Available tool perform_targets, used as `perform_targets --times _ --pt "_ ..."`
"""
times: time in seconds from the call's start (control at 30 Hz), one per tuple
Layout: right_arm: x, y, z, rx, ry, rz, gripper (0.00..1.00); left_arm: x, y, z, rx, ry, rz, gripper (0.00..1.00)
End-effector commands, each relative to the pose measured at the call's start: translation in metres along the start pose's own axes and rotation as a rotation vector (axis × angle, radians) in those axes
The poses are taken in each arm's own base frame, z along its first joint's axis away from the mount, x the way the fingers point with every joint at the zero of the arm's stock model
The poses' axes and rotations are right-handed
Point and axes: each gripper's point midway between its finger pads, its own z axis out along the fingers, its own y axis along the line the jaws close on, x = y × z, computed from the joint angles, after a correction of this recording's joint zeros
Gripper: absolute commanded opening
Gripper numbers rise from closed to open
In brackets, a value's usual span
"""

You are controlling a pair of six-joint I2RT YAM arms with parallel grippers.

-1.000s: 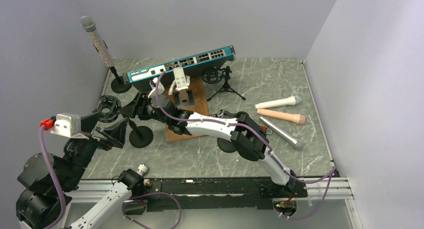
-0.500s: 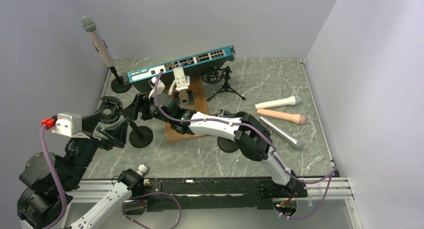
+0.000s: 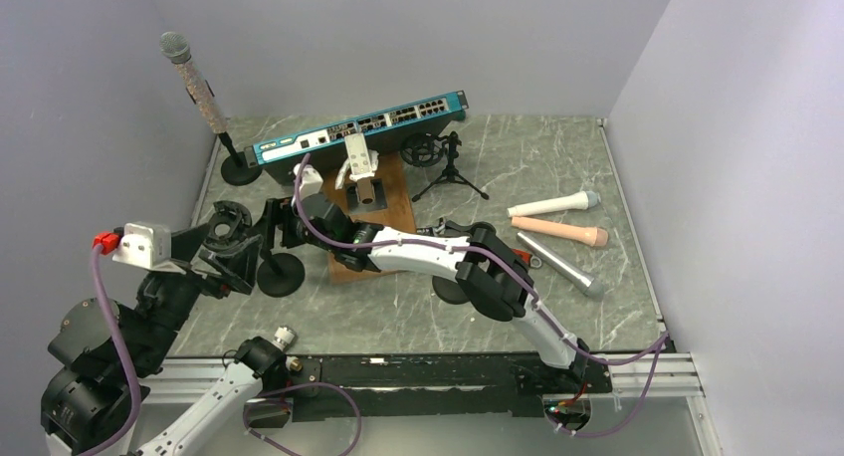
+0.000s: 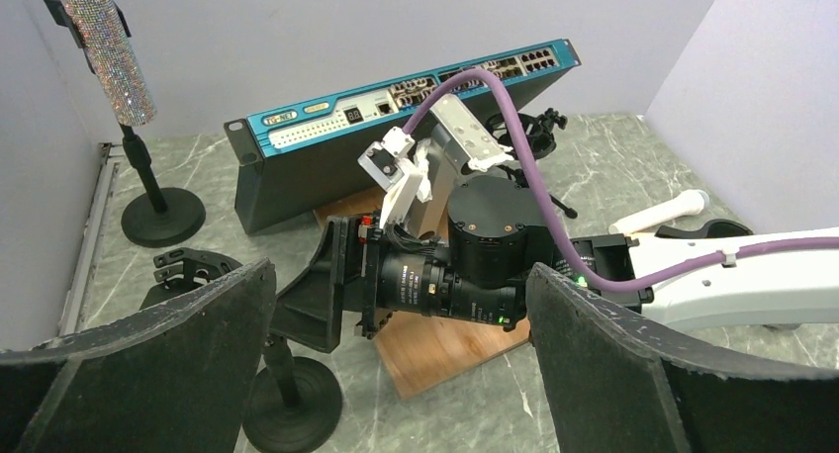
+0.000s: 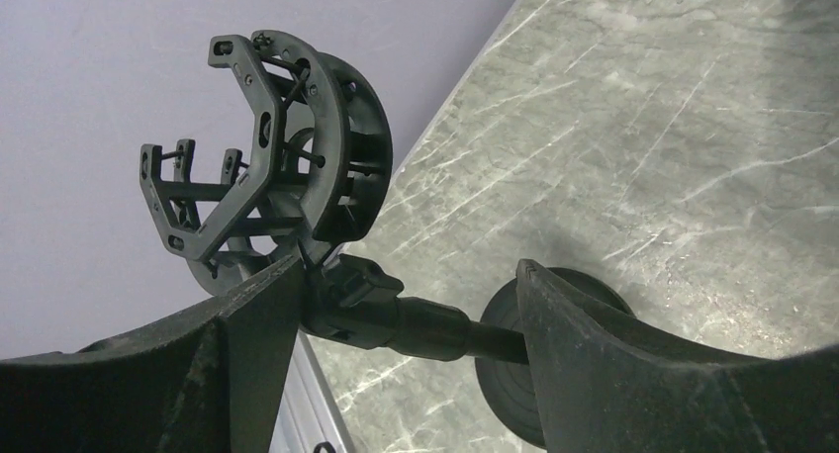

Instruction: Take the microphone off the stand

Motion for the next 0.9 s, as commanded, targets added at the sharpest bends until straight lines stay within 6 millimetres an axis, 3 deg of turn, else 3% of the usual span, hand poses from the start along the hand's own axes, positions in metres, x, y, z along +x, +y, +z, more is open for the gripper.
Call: perform_targets --times 0.0,0.1,0.27,0.37,0.47,0.67,0.87 --pt "0.107 -0.102 -0.027 0.288 0.342 -0.172 0.78 -0.007 -0.005 0.003 0.020 -0.026 -0.015 0.99" --pt "0.089 -0.082 -0.024 0.232 0.314 -0.186 0.82 -0.006 -0.005 0.003 0.024 -0.024 -0.016 0.99" --pt "0.041 -0.036 -0.024 0.132 0.241 -0.256 0.93 -0.008 -0.006 0.002 0.027 -0.021 -0.018 0.99" --pt "0.013 -0.009 -0.033 0.052 0.175 -0.313 0.98 -0.009 -0.005 0.001 0.023 -0.023 -0.016 0.99" --pt "0.002 0.005 -0.043 -0.009 0.126 -0.364 0.99 -0.008 -0.005 0.002 0.021 -0.027 -0.016 0.99" --pt "0.018 0.019 -0.051 -0.133 0.123 -0.444 1.00 -0.003 -0.007 0.007 0.027 -0.014 -0.014 0.99" --pt "0.037 0.012 -0.031 -0.067 0.103 -0.542 1.00 -0.002 -0.006 0.008 0.021 -0.011 -0.008 0.99"
